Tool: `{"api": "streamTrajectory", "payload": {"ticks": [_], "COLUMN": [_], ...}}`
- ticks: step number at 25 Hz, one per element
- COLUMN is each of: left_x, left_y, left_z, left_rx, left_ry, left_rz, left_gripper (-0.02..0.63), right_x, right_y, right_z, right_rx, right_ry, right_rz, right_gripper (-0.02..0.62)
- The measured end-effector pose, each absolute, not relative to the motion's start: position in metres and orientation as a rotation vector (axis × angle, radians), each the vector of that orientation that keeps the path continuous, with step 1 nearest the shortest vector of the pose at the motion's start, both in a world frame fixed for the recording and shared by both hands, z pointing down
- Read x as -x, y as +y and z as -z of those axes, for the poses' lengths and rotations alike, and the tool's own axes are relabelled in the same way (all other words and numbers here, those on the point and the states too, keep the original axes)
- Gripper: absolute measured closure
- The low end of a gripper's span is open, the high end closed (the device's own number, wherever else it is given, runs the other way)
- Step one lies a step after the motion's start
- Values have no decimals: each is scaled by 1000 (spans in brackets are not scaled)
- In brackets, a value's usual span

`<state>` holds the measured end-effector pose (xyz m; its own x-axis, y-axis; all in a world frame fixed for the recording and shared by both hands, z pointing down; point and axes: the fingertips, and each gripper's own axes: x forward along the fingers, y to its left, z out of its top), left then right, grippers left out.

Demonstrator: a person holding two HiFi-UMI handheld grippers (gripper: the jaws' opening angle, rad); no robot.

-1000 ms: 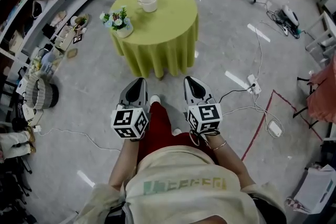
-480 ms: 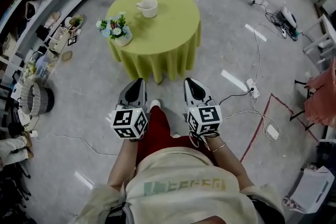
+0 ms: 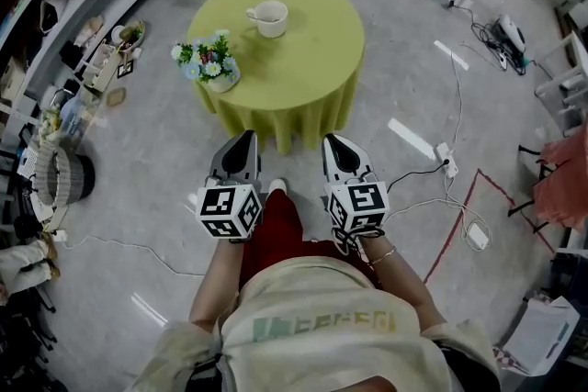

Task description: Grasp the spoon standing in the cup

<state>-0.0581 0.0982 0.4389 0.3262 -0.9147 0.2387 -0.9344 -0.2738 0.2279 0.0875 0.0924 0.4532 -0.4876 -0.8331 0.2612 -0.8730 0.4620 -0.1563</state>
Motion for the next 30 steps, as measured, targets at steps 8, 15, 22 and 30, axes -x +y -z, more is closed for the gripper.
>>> {"api": "streamTrajectory", "payload": {"ticks": [8,15,22,30], "left_x": [79,91,103,126], "left_y": [50,4,-42,-92], "left_z": [-438,-443,-449,-451], "left_rx": [-2290,-2299,-2300,-2298], "left_ry": [-1627,-1598,-1579,-1544], "left_rz": [-85,-103,-138,-150], "left_gripper": [572,572,571,572], "right_x": [-57,-38,-27,-3], "right_y": [47,6,-35,-83], "right_z": [-456,-462,-465,-462], "right_rx": [-1499,-1518,-1552,-1586], "right_ry": [-2544,-2523,-2496,-2465], "right_rz": [-422,-450,-457,-462], "right_gripper": [558,558,558,557]}}
